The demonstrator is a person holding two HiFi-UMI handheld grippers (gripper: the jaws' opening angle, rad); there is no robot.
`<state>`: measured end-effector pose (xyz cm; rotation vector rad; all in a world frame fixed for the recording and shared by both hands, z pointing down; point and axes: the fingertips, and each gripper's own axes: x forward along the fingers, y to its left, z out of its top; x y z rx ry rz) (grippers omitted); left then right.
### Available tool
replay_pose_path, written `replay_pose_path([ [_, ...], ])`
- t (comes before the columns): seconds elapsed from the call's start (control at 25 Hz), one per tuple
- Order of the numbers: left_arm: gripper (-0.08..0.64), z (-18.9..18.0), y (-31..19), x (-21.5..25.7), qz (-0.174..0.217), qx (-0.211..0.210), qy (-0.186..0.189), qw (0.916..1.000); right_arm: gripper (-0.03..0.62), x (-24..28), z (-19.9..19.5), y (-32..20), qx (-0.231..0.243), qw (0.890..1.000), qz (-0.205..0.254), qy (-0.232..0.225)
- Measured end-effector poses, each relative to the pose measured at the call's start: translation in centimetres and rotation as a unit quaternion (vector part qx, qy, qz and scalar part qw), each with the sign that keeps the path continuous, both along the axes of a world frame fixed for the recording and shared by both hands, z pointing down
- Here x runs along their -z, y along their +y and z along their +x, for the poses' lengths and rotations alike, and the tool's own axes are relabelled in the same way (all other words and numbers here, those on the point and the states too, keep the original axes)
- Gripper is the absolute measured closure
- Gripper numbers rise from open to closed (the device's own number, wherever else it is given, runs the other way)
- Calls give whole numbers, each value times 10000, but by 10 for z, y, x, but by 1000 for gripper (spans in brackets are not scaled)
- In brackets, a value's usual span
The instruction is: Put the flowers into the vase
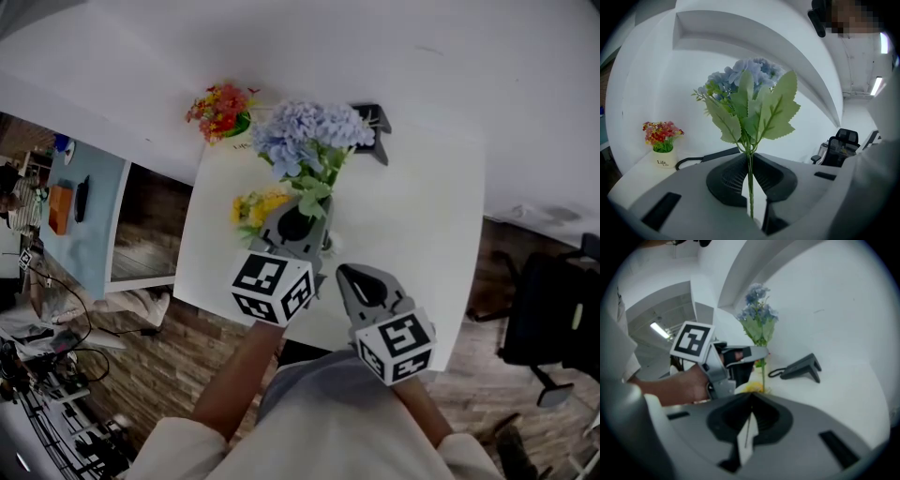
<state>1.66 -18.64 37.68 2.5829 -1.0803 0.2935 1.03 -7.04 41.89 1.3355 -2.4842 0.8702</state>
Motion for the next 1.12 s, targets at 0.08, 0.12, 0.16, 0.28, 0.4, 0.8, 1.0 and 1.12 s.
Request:
replay_pose_path([
  [0.08, 517, 3, 3, -6, -16, -21, -45, 10000, 569, -1, 2, 2, 0, 10000, -1, -7],
  [0.12, 517, 5, 6, -9, -23, -28, -71, 10000, 569, -2, 4, 4, 0, 10000, 3, -10],
  [0.16, 517, 8, 8, -12, -30, -31, -96, 9999, 569, -3, 6, 6, 1, 10000, 6, -12],
  [0.28, 515, 11, 13, -19, -43, -44, -157, 9999, 569, -4, 10, 9, -1, 10000, 15, -6],
  [0.4, 515, 11, 16, -24, -49, -81, -205, 9997, 569, -3, 10, 9, -16, 10000, 8, -8],
  [0.8, 514, 9, 26, -45, -122, -121, -325, 9993, 569, -5, 10, 9, -10, 10000, -2, 3],
  [1.0, 514, 8, 31, -52, -143, -180, -357, 9991, 569, -6, 10, 10, -6, 10000, 0, -8],
  [1.12, 514, 7, 33, -56, -112, -195, -412, 9989, 569, -7, 10, 11, 8, 10000, -2, -13],
])
